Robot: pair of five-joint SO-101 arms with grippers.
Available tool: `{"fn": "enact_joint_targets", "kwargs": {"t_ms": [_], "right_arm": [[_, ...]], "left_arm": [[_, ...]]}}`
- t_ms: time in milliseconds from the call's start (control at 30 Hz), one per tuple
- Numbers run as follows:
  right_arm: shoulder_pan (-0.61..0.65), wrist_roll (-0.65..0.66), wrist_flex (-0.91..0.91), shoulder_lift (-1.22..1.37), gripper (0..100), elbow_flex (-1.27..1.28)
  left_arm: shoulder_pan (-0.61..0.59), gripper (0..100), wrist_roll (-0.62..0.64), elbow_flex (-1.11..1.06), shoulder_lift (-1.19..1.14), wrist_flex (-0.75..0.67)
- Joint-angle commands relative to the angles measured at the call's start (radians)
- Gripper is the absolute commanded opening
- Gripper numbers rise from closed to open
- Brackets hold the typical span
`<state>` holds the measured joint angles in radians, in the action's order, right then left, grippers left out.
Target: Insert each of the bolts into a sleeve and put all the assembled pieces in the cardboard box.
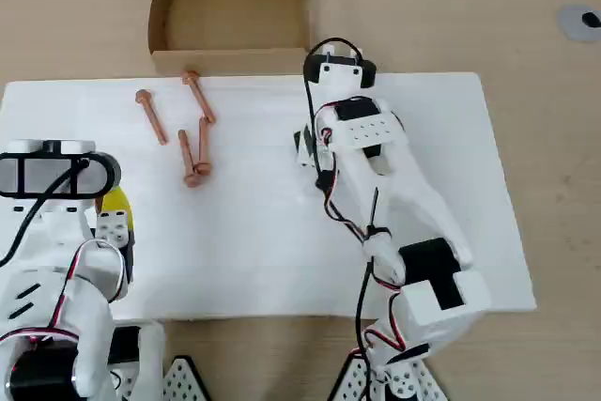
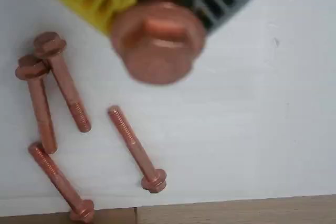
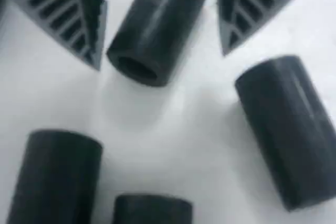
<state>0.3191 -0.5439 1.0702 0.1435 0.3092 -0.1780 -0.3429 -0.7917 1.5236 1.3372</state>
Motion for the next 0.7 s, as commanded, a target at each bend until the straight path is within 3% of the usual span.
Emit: {"fn": "enact_joint_targets", "kwargs": {"t_ms": [0,667], "right_arm": [[-0.012,0.009,-0.014,-0.004,18.5,0.002],[0.022,0.011,-0.052,0.056,18.4,0.058]], "left_arm": [[0.003,1,-0.006,0.005,0.005,-0.020],[0.003,1,-0.006,0.005,0.005,-0.018]]}}
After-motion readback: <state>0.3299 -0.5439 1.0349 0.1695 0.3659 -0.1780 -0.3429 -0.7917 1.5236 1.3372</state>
